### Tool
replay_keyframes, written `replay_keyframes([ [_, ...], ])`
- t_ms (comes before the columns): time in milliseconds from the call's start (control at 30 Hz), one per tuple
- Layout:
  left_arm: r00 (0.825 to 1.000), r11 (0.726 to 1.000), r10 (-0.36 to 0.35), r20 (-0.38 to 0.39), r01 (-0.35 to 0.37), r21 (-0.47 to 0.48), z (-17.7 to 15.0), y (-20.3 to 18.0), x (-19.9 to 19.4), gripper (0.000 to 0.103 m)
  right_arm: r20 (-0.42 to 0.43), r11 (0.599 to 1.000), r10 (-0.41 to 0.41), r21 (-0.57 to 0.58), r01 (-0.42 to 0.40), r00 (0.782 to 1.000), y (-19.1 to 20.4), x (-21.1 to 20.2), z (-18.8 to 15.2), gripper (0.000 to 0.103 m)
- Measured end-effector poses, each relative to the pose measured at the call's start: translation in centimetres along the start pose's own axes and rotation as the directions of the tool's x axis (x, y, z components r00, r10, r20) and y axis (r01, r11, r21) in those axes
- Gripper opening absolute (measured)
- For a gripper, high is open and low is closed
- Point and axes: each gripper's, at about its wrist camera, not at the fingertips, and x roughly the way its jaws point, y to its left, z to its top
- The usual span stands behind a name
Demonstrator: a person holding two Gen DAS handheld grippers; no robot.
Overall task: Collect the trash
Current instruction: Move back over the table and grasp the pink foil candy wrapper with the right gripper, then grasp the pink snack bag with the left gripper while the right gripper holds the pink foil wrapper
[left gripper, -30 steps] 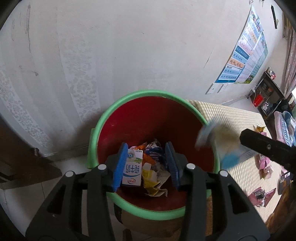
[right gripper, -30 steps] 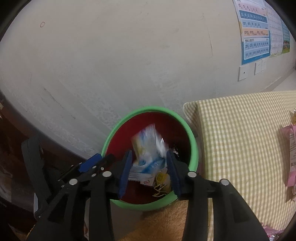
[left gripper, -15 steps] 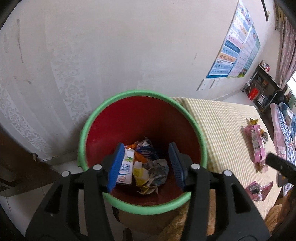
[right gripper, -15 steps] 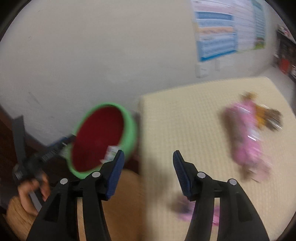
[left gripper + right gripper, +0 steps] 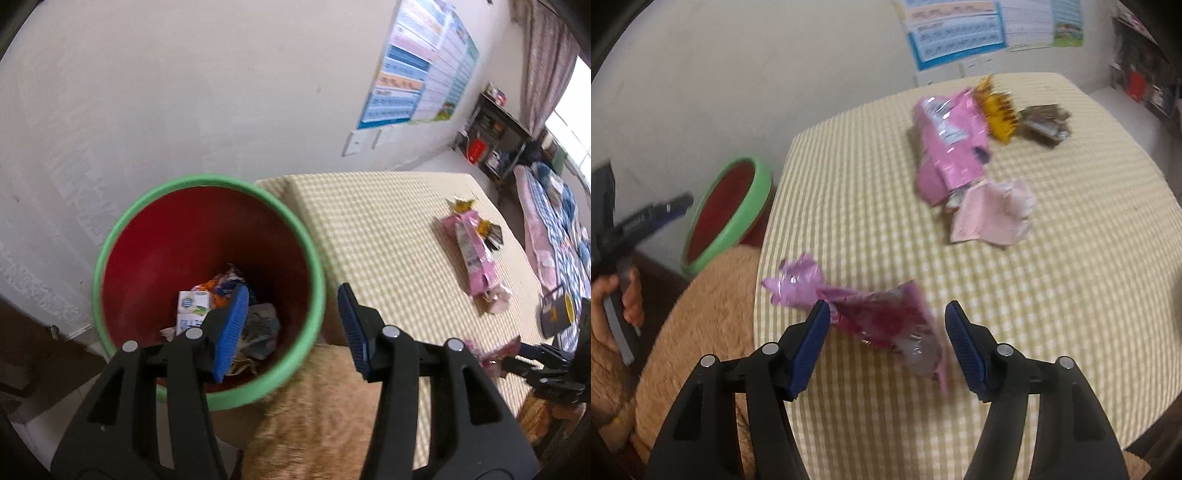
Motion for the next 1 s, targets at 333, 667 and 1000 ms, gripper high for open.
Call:
replay_keyframes([
  [333, 0.996, 0.991, -0.075, -0.043, 0.079, 0.110, 0.7, -7.5, 1.1, 0.048, 0.039, 0.992, 0.115, 0.043, -0.117, 0.993, -1.3, -0.5, -0.8, 0.007],
  [667, 0.971, 0.959, -0.222, -0.088, 0.234, 0.162, 6.3, -19.0, 6.1, 0.053, 0.044, 0.993, 0.119, -0.012, -0.119, 0.992, 0.5, -1.6, -1.6, 0.007],
  [1000, 0.936, 0.972, -0.136, -0.326, 0.190, 0.141, 5.7, -25.1, 16.6, 0.053, 0.100, 0.983, 0.172, 0.047, -0.177, 0.980, -1.5, -3.1, -1.8, 0.007],
])
